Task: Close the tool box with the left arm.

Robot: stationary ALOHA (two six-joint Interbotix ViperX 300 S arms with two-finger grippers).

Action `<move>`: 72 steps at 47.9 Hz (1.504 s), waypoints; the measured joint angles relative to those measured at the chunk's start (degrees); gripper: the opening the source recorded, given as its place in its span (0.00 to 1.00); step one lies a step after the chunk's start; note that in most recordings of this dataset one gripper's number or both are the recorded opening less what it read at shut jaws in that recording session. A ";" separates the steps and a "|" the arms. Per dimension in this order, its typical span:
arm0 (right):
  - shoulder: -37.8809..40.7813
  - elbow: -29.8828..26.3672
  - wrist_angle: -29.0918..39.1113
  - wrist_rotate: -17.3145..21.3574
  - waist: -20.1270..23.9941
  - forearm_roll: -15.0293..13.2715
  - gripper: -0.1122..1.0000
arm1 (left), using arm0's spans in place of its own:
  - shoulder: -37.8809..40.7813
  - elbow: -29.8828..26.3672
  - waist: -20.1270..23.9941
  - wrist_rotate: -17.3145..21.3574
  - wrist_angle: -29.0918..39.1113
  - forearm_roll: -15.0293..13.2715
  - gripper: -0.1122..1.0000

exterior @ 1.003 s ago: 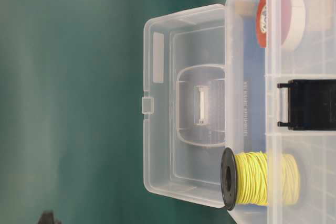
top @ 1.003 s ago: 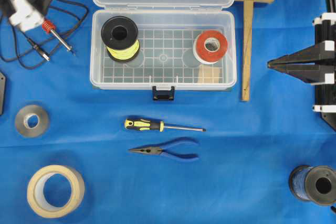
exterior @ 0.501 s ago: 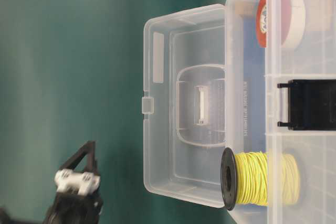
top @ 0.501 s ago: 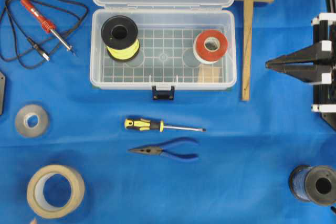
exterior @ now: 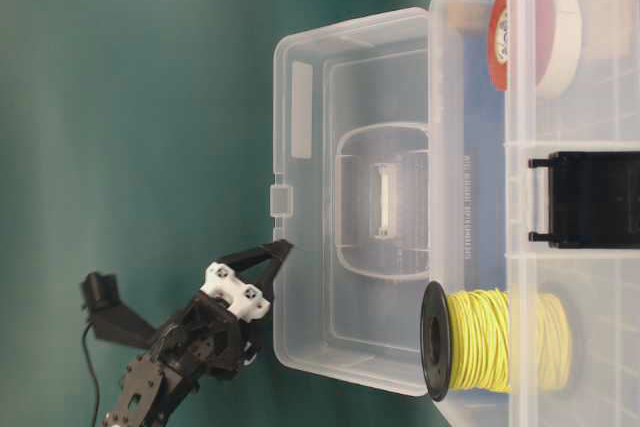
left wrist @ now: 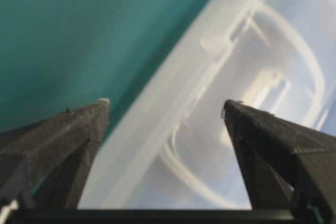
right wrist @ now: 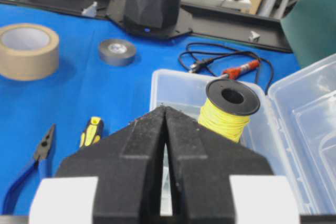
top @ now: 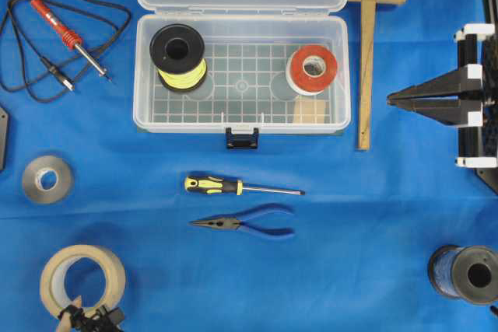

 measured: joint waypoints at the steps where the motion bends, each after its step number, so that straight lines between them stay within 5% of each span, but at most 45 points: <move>1: 0.09 0.00 0.09 0.00 0.00 0.00 0.10 | 0.18 -0.35 0.09 0.09 1.23 -0.09 0.94; 40: 0.44 0.00 0.35 -0.44 0.00 -0.09 0.10 | -1.14 -8.35 -4.92 0.26 24.43 0.44 0.94; 62: 0.44 0.00 0.97 -0.44 0.00 -0.62 0.10 | -12.92 -2.11 -16.44 -4.31 27.33 0.44 0.94; 72: 0.26 -0.09 1.05 -0.44 0.00 -0.62 0.10 | -16.17 2.29 -23.91 -10.81 27.33 0.18 0.94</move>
